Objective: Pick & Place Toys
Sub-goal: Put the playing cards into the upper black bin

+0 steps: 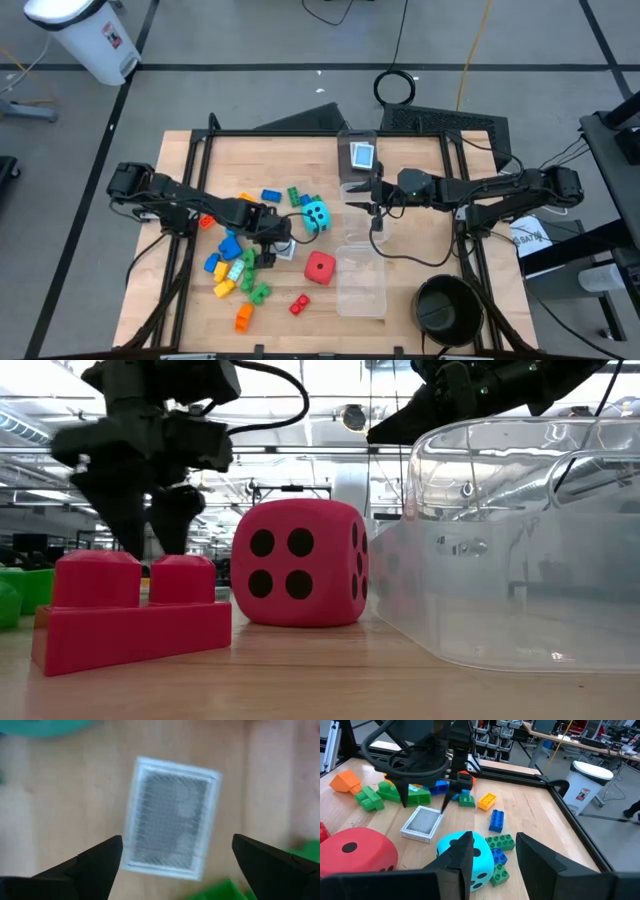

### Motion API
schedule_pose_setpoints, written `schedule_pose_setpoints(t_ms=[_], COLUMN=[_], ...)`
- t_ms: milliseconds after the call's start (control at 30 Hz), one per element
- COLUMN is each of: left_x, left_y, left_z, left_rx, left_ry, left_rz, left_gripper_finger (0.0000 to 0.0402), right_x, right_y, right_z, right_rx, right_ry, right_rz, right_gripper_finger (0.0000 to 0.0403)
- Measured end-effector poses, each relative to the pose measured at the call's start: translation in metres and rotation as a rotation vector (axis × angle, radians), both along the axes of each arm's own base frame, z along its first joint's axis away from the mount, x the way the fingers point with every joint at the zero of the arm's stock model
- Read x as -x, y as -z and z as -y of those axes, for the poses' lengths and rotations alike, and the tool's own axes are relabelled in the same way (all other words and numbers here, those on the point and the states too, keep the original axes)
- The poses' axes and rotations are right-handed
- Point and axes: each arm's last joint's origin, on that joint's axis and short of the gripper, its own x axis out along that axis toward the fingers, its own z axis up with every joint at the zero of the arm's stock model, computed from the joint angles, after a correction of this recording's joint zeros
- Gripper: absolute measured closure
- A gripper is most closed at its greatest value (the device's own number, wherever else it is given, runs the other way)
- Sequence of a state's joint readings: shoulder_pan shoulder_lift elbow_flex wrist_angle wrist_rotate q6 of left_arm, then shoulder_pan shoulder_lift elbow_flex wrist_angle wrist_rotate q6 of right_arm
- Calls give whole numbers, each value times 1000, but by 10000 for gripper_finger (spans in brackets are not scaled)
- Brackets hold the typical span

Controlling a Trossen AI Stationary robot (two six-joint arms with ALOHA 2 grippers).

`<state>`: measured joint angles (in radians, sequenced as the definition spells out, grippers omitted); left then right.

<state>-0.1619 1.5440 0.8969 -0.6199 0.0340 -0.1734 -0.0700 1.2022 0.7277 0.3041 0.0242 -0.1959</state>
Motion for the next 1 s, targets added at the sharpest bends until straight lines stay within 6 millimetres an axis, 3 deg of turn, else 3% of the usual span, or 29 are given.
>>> schedule_pose_setpoints(t_ms=[500, 800, 1000], left_x=[-10, -13, -12], left_y=[34, 41, 40], left_z=[1, 0, 1], left_rx=[-34, -71, -52], left_ry=[42, 46, 17], left_rz=[-40, -54, -59], left_gripper_finger=[16, 22, 70], right_x=[0, 0, 0], right_y=[1, 1, 1], right_z=[0, -1, -1], right_rx=[-2, -2, -2], right_ry=[-2, -4, -5], right_rz=[-9, -10, -10], right_gripper_finger=[284, 284, 284])
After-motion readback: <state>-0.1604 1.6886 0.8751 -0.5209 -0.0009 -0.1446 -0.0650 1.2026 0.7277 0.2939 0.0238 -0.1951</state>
